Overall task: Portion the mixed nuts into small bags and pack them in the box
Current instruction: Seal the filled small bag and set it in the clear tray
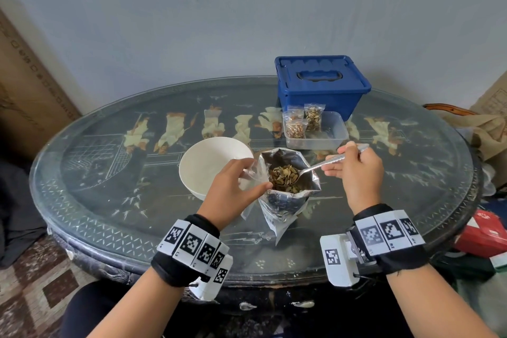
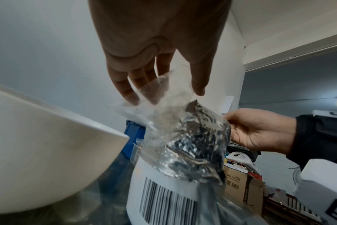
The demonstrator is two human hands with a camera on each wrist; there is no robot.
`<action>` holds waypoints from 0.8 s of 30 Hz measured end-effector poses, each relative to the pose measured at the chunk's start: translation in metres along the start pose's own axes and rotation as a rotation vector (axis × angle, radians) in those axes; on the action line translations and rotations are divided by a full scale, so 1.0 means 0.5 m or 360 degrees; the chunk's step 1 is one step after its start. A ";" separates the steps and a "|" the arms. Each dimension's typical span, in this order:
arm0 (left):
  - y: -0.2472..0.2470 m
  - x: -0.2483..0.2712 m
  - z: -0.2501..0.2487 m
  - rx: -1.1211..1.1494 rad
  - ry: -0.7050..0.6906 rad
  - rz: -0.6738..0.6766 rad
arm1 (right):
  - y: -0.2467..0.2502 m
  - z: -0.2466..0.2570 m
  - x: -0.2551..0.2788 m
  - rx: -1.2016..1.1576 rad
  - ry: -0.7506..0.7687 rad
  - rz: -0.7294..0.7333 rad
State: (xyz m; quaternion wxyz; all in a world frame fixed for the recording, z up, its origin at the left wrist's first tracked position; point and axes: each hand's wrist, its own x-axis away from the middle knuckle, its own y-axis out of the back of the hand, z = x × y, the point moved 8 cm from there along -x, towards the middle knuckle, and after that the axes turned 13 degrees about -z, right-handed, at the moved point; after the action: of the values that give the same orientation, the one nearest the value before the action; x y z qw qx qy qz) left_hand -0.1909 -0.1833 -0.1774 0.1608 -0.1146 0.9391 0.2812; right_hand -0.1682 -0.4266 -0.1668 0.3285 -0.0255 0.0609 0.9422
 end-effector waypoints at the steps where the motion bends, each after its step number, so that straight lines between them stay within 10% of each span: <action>1: 0.002 -0.005 -0.002 -0.0028 -0.0029 0.0008 | 0.004 0.001 -0.003 -0.0015 -0.0001 -0.0016; 24: -0.044 -0.067 -0.050 -0.0548 -0.0266 0.0513 | 0.018 0.065 -0.033 -0.0150 0.0067 -0.0103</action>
State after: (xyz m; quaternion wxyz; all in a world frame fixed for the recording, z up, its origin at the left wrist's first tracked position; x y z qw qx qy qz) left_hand -0.1591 -0.2113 -0.1563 0.1690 0.0345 0.8669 0.4677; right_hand -0.1614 -0.4396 -0.1320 0.3560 -0.0628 0.0226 0.9321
